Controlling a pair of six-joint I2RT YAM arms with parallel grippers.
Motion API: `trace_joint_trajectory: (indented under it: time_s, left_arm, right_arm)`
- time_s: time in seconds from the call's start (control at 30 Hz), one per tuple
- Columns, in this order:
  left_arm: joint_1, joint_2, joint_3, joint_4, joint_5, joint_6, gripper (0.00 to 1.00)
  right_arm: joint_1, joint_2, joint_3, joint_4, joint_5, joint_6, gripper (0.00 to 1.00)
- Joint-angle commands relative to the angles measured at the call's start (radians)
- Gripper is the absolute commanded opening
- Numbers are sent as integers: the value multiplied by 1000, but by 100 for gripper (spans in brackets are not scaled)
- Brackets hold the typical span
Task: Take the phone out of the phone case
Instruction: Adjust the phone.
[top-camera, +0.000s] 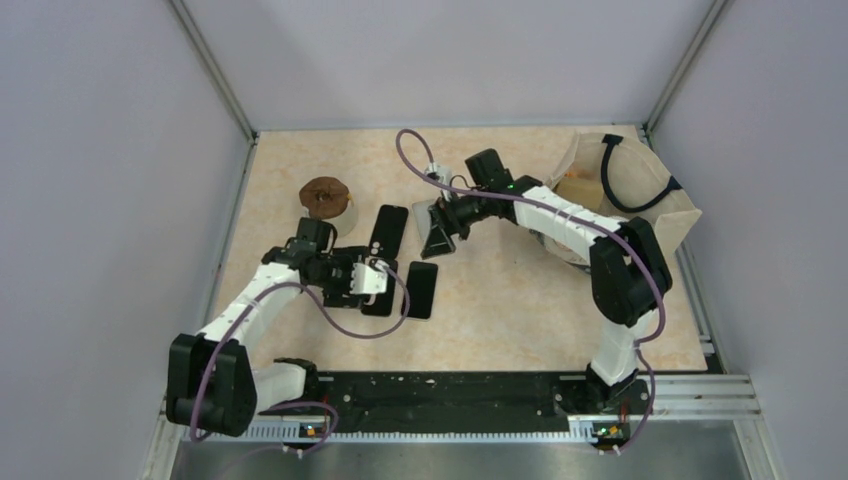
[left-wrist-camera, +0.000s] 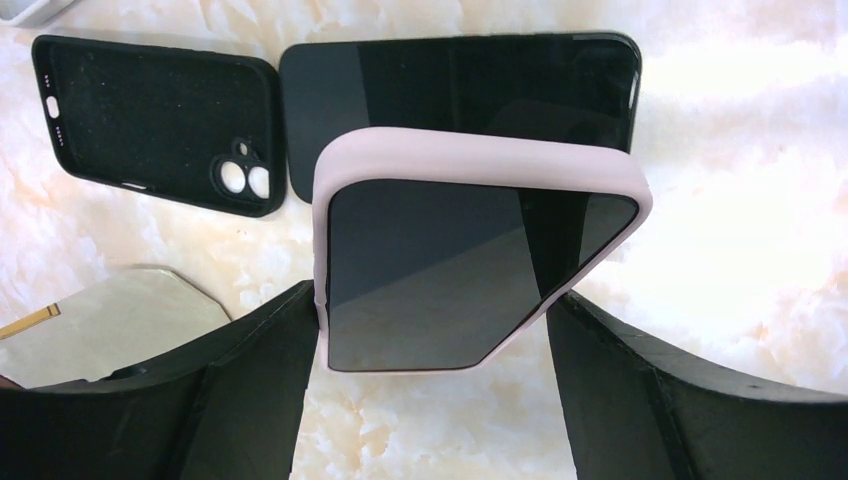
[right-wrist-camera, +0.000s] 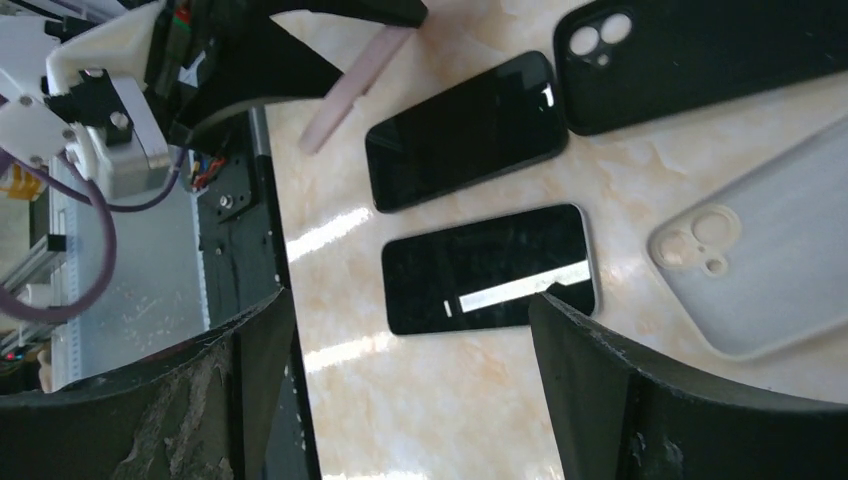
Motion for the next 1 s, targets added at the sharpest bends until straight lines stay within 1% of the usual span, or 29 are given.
trace_joint_trajectory:
  time_s: [0.0, 0.23, 0.27, 0.43, 0.7, 0.97]
  left_arm:
    - [-48, -7, 44, 133, -4, -225, 0]
    - [-85, 39, 79, 218, -82, -455, 0]
    - [-88, 44, 82, 221, -91, -478, 0]
    - [-95, 48, 71, 255, -119, -556, 0]
    - [-104, 27, 60, 283, -160, -639, 0]
    - [-117, 10, 46, 284, -188, -679, 0]
  right_arm:
    - [62, 29, -16, 203, -16, 146, 86]
    - [112, 56, -117, 484, 22, 363, 85]
    - [120, 58, -129, 531, 34, 384, 85]
    - [152, 90, -154, 650, 60, 464, 84]
    - [191, 174, -92, 684, 84, 499, 83]
    - [218, 236, -37, 698, 97, 513, 81]
